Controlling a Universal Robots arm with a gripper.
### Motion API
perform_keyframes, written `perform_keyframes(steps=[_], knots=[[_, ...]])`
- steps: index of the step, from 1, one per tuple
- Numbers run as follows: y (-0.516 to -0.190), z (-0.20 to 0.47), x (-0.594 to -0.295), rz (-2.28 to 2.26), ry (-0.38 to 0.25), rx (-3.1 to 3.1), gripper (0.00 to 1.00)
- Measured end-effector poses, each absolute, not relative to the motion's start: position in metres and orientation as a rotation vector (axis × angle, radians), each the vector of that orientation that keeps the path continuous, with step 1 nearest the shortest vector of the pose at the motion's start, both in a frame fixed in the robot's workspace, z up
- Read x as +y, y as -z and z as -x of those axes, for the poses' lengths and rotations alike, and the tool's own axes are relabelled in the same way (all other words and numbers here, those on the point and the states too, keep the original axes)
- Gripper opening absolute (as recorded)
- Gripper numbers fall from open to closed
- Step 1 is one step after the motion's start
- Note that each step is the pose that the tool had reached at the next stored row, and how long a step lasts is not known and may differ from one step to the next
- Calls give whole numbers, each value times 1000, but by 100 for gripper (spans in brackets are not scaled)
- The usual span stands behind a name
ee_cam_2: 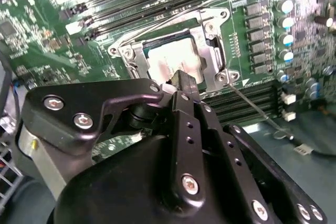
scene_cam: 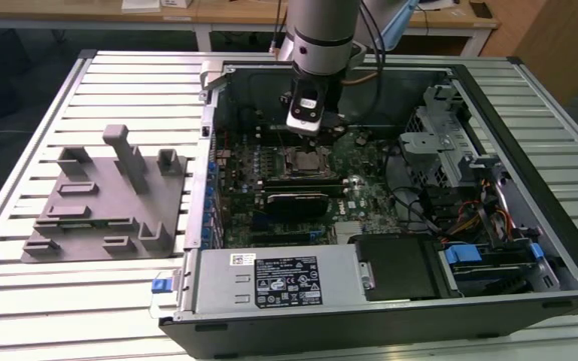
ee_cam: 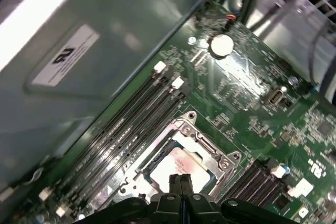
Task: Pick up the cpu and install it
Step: 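Close the cpu cover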
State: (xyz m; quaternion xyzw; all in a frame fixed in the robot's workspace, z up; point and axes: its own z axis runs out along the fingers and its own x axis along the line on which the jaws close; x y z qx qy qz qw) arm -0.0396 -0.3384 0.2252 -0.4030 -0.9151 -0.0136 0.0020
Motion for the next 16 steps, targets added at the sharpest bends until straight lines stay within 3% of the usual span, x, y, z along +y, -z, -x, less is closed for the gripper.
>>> perform_keyframes(steps=[16], knots=[[-225, 40, -338, 832, 40, -3021, 11]])
